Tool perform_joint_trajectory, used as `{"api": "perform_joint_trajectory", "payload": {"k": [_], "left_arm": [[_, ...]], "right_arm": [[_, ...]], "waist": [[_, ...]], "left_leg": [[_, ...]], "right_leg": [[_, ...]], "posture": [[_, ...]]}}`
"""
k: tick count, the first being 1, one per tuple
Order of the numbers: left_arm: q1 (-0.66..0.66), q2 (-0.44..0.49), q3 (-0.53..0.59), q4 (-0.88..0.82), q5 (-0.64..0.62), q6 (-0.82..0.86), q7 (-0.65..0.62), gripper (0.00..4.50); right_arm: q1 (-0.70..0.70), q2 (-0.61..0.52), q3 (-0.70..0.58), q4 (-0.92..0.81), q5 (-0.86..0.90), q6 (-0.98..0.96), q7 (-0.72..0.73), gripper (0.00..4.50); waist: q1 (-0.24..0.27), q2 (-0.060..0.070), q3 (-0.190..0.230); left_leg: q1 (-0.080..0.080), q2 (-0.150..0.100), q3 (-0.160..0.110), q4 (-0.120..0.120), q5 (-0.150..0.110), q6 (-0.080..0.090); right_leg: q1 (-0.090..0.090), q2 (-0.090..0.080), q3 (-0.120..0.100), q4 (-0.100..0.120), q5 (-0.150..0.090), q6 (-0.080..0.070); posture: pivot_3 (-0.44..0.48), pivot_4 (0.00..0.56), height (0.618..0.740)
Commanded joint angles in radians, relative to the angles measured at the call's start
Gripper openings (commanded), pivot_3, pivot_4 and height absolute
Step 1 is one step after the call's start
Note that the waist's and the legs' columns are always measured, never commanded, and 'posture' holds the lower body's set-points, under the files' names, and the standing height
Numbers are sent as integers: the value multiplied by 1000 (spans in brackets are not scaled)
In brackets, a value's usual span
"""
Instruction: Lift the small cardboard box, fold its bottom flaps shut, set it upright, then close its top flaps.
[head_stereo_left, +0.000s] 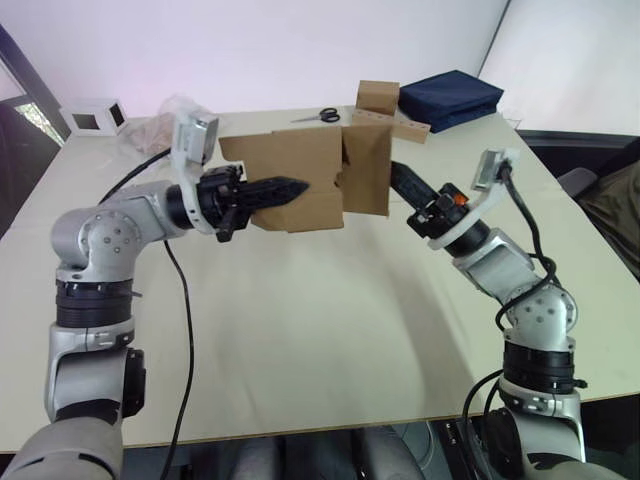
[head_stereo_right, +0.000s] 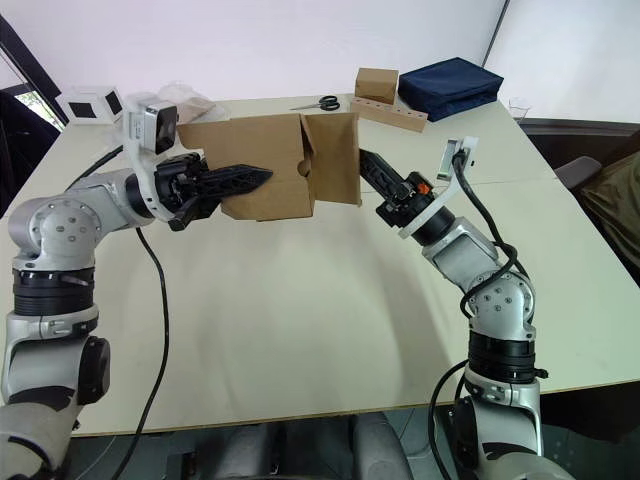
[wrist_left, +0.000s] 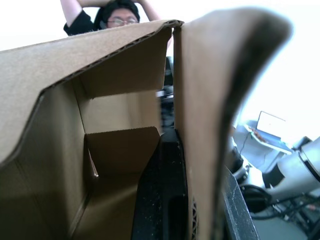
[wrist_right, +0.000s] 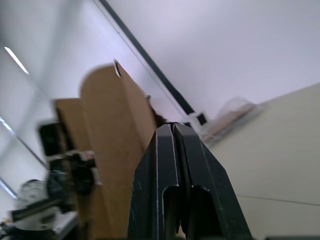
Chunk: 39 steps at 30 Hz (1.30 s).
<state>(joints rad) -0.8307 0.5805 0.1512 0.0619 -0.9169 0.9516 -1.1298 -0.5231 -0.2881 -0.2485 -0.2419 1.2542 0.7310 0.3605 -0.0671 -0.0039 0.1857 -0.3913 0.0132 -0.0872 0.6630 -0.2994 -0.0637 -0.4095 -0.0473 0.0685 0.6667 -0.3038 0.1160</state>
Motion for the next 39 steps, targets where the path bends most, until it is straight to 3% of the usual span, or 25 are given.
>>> {"api": "perform_joint_trajectory", "payload": {"k": [1, 7, 10, 15, 21, 29, 39], "left_arm": [[-29, 4, 22, 2, -2, -26, -3, 0], [-39, -8, 19, 14, -6, -33, 1, 0], [-35, -11, 16, 7, -8, -34, 1, 0], [-33, -9, 21, 4, -9, -31, 4, 0], [-23, -12, 22, -4, -12, -31, 11, 0], [-28, -18, 26, 0, -14, -36, 23, 0], [-31, -23, 26, -2, -15, -36, 25, 0]], "right_arm": [[6, 41, -10, -60, 84, -4, -26, 33], [15, 96, 15, -66, 84, -26, -51, 33], [17, 117, 24, -55, 68, -45, -49, 700], [17, 140, 19, -47, 79, -60, -53, 2698], [30, 156, 31, -36, 79, -59, -47, 2698], [37, 243, 12, -34, 207, -72, -92, 2698], [47, 260, 45, -23, 181, -72, -132, 2698]], "waist": [[0, 0, 0], [-1, 0, 0], [-1, 0, 0], [-2, 0, 0], [-2, 0, 0], [-3, 0, 0], [-2, 0, 0]], "left_leg": [[0, 0, 0, 0, 0, 0], [0, 0, 0, 0, 0, 0], [0, 0, 0, 0, 0, 0], [0, 0, 0, 0, 0, 0], [0, 0, 0, 0, 0, 0], [0, 0, 0, 0, 0, 0], [0, 0, 0, 0, 0, 0]], "right_leg": [[0, 0, 0, 0, 0, 0], [0, 0, 0, 0, 0, 0], [0, 0, 0, 0, 0, 0], [0, 0, 0, 0, 0, 0], [0, 0, 0, 0, 0, 0], [-1, 0, 0, 0, 0, 0], [-1, 0, 0, 0, 0, 0]], "posture": [[0, 150, 740], [0, 150, 740], [0, 150, 740], [0, 150, 740], [0, 150, 740], [0, 150, 740], [0, 150, 740]]}}
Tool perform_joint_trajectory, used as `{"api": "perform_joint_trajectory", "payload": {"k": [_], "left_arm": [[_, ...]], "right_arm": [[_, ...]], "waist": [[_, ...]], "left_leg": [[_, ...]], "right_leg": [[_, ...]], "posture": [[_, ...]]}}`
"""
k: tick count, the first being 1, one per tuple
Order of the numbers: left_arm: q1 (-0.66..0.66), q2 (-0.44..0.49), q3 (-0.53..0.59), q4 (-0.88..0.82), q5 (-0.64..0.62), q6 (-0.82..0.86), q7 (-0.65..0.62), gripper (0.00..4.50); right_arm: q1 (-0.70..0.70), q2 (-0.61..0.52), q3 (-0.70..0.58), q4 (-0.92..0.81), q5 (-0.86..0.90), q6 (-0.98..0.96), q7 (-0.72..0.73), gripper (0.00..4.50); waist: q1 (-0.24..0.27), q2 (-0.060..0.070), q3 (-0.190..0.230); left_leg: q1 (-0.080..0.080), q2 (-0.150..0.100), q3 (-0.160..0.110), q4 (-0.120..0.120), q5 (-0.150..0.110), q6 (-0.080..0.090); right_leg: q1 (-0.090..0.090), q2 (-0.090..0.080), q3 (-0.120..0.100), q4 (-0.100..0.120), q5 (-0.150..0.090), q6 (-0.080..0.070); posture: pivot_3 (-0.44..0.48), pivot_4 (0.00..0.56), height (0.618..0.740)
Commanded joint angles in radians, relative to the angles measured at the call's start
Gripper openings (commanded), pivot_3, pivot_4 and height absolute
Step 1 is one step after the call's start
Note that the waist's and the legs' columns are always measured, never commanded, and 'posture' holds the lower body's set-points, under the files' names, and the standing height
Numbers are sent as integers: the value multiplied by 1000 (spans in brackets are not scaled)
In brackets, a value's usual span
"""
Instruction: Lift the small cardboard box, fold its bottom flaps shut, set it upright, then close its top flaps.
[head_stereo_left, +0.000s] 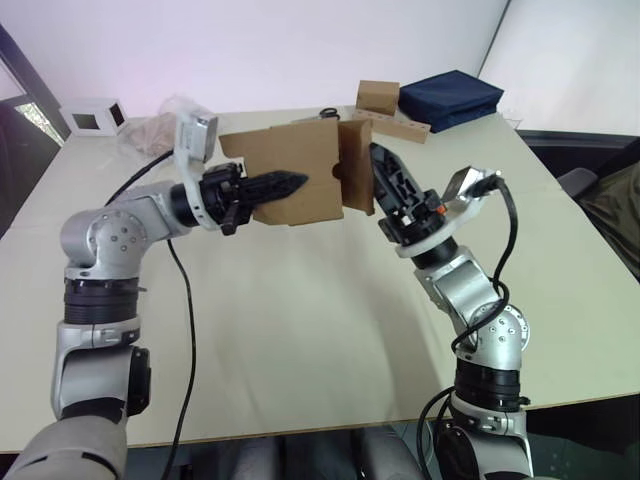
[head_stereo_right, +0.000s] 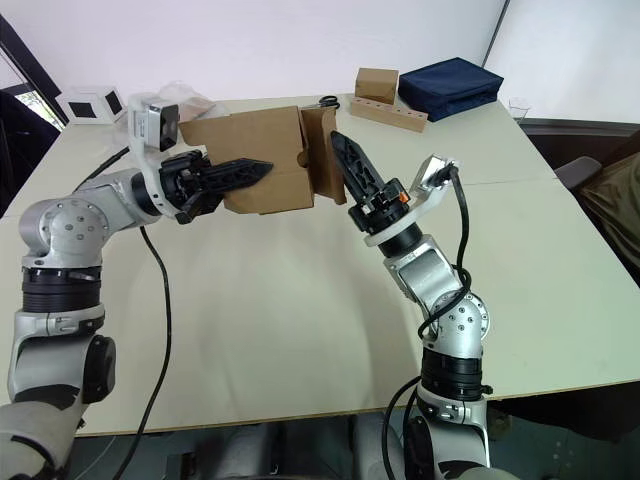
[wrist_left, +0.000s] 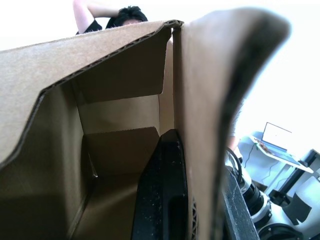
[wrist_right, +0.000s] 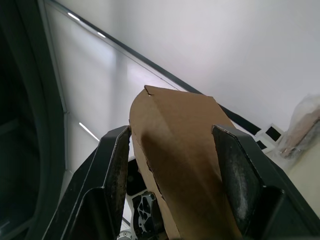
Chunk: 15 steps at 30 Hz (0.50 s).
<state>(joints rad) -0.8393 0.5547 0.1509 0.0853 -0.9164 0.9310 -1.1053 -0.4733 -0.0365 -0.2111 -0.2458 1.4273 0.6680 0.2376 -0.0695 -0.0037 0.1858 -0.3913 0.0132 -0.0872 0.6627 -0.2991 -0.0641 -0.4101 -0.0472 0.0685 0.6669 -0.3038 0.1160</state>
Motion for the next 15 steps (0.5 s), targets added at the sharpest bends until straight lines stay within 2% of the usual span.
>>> {"api": "perform_joint_trajectory", "payload": {"k": [1, 15], "left_arm": [[-23, 2, 26, -25, -16, -16, 1, 0], [-15, -10, 21, -26, -9, -27, 7, 0]], "right_arm": [[-4, 8, 10, -17, 8, -8, -13, 2698], [-23, 46, 54, -22, -36, -27, -43, 2698]], "waist": [[0, 0, 0], [0, 0, 0]], "left_leg": [[0, 0, 0, 0, 0, 0], [0, 0, 0, 0, 0, 0]], "right_leg": [[0, 0, 0, 0, 0, 0], [0, 0, 0, 0, 0, 0]], "posture": [[0, 150, 740], [0, 150, 740]]}}
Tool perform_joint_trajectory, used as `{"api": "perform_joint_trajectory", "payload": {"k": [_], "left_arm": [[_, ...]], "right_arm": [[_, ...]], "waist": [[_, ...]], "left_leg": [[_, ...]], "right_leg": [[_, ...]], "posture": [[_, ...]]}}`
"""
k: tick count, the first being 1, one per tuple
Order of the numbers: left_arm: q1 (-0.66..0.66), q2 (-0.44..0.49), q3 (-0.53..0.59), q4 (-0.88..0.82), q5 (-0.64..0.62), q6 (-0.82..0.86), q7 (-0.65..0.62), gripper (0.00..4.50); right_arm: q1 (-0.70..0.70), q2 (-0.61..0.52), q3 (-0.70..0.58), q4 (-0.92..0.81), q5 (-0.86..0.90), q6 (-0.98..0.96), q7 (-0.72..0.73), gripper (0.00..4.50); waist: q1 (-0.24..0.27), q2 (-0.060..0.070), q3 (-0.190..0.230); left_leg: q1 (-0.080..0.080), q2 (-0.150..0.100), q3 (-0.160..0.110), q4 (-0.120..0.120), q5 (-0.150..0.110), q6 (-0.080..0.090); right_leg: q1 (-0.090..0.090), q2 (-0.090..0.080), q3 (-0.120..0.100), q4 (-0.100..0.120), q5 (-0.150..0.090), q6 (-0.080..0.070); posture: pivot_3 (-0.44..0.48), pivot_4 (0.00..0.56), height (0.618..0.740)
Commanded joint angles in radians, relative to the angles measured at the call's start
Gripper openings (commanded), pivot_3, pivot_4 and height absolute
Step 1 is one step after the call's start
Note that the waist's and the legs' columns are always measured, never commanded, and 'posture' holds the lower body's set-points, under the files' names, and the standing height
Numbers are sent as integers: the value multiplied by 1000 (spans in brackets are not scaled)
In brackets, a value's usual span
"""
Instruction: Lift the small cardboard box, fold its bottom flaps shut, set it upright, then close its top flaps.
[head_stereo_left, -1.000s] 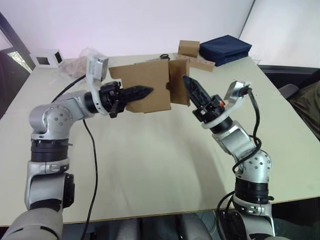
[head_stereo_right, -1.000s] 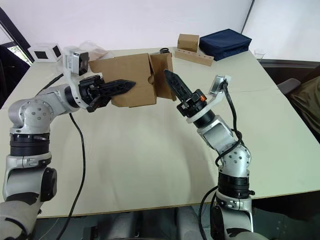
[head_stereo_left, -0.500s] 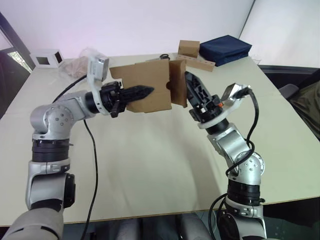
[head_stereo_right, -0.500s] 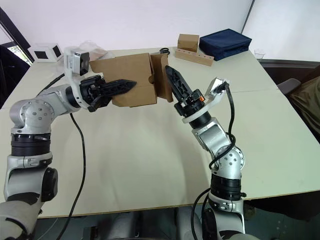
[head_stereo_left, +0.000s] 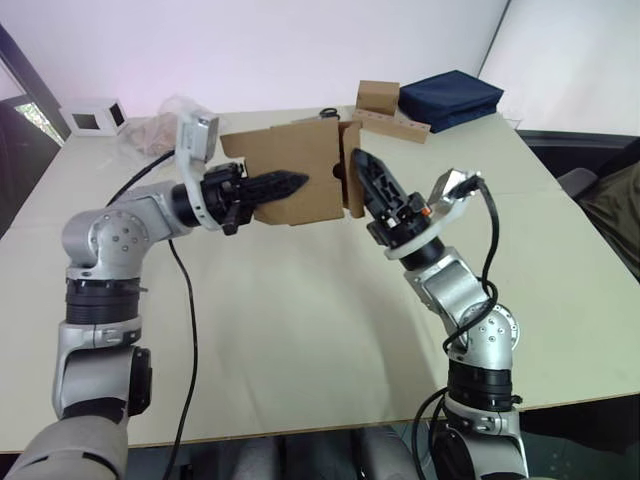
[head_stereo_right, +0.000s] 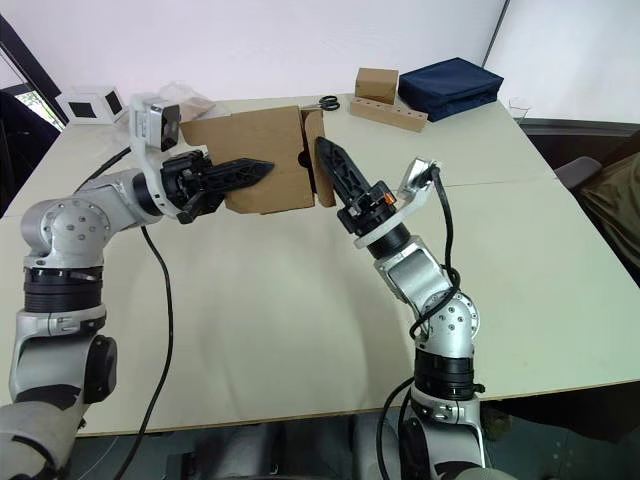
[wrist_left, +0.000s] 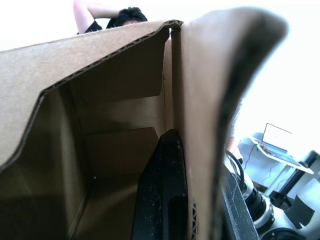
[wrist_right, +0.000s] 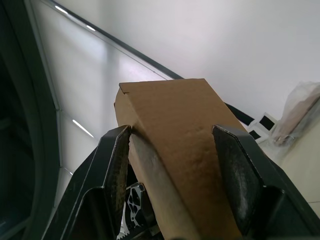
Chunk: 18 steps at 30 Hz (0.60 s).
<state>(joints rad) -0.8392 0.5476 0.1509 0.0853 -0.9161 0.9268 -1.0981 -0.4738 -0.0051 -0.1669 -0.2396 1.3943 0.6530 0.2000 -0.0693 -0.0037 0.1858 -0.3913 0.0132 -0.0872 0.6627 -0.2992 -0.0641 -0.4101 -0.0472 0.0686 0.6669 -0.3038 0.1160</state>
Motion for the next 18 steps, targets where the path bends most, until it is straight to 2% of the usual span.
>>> {"api": "perform_joint_trajectory", "payload": {"k": [1, 18], "left_arm": [[-15, -7, 21, -24, -8, -26, 3, 0], [-10, -17, 28, -28, -15, -34, 12, 0]], "right_arm": [[-24, 17, 13, -31, -5, -15, -9, 2698], [-44, 43, 10, -19, -8, -55, -26, 2698]], "waist": [[0, 0, 0], [0, 0, 0]], "left_leg": [[0, 0, 0, 0, 0, 0], [0, 0, 0, 0, 0, 0]], "right_leg": [[0, 0, 0, 0, 0, 0], [0, 0, 0, 0, 0, 0]], "posture": [[0, 150, 740], [0, 150, 740]]}}
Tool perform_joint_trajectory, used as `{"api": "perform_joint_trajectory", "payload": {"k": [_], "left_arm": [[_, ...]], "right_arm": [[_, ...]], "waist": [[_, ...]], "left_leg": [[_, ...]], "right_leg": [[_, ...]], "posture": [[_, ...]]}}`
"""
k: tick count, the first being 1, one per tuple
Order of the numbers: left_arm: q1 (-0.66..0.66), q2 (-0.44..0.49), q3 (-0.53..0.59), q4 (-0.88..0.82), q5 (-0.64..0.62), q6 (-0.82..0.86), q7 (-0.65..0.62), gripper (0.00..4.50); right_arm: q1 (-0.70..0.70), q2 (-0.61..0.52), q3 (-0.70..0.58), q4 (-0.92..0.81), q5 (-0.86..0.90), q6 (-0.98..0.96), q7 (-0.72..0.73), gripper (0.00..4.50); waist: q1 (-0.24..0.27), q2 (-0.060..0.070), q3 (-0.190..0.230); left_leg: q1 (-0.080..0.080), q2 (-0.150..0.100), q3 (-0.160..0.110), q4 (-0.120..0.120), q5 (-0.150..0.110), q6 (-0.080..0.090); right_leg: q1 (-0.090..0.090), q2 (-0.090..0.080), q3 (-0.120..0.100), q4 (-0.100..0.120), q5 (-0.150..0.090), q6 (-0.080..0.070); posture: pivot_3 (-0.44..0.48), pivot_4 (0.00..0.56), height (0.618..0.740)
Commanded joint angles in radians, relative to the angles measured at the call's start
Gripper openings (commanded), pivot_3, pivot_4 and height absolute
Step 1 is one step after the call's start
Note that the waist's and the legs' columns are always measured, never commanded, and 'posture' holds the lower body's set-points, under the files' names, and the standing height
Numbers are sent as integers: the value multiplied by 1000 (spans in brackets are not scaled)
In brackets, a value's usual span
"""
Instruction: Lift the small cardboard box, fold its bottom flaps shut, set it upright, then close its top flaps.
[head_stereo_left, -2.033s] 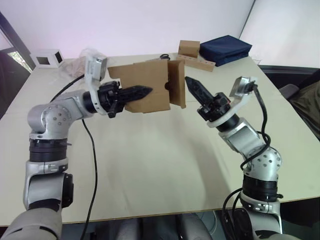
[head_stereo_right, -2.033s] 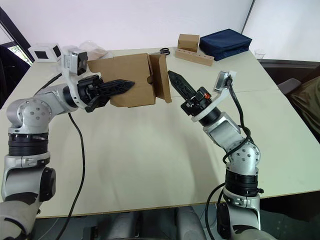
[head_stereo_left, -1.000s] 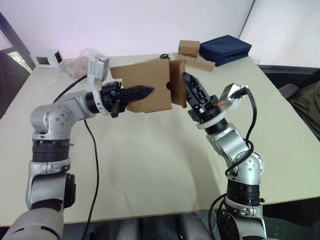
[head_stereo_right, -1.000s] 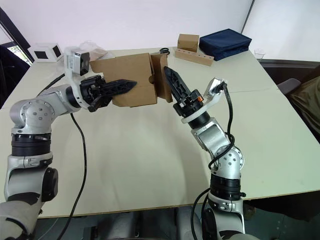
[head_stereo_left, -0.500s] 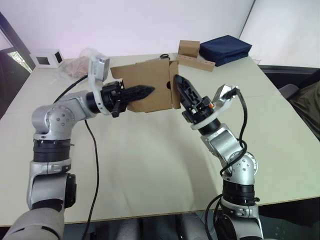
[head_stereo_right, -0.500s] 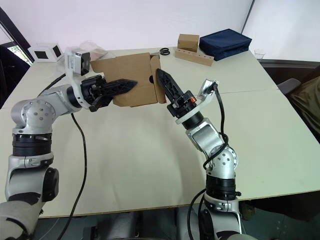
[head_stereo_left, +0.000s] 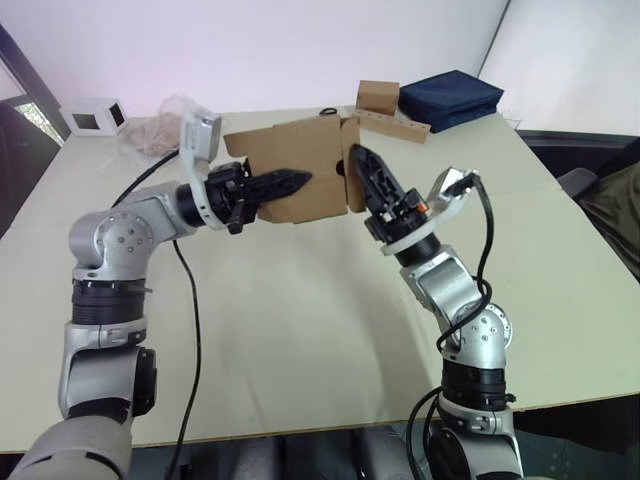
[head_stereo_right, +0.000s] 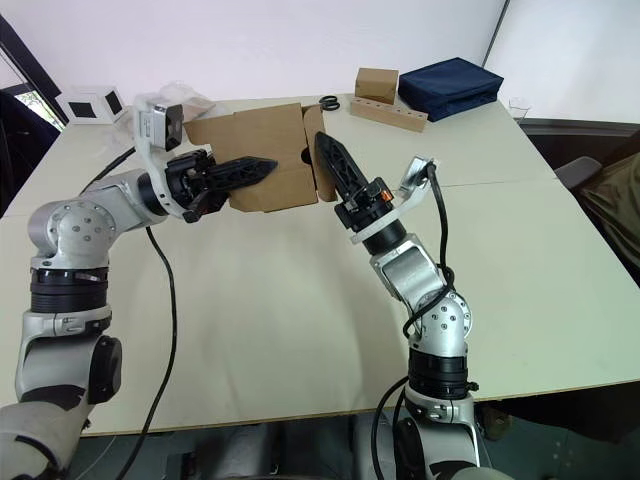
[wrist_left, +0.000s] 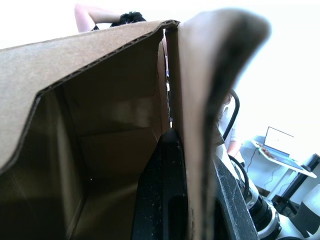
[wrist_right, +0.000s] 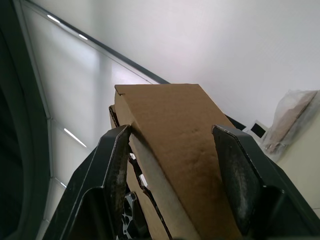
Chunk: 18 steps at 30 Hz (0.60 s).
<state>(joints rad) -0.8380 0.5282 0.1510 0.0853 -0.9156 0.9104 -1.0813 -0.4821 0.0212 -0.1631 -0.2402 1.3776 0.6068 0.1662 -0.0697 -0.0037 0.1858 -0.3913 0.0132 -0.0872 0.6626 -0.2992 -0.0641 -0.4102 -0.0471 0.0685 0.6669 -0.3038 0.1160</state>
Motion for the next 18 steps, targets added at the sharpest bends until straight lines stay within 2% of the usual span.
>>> {"api": "perform_joint_trajectory", "payload": {"k": [1, 18], "left_arm": [[-11, 3, 28, -28, -16, -18, -4, 0], [-26, -36, 26, 18, 11, -55, 25, 0]], "right_arm": [[-37, 17, 10, -19, 6, -9, 9, 2698], [-21, 19, 108, -65, -105, 14, 37, 2698]], "waist": [[0, 0, 0], [0, 0, 0]], "left_leg": [[0, 0, 0, 0, 0, 0], [0, 0, 0, 0, 0, 0]], "right_leg": [[0, 0, 0, 0, 0, 0], [0, 0, 0, 0, 0, 0]], "posture": [[0, 150, 740], [0, 150, 740]]}}
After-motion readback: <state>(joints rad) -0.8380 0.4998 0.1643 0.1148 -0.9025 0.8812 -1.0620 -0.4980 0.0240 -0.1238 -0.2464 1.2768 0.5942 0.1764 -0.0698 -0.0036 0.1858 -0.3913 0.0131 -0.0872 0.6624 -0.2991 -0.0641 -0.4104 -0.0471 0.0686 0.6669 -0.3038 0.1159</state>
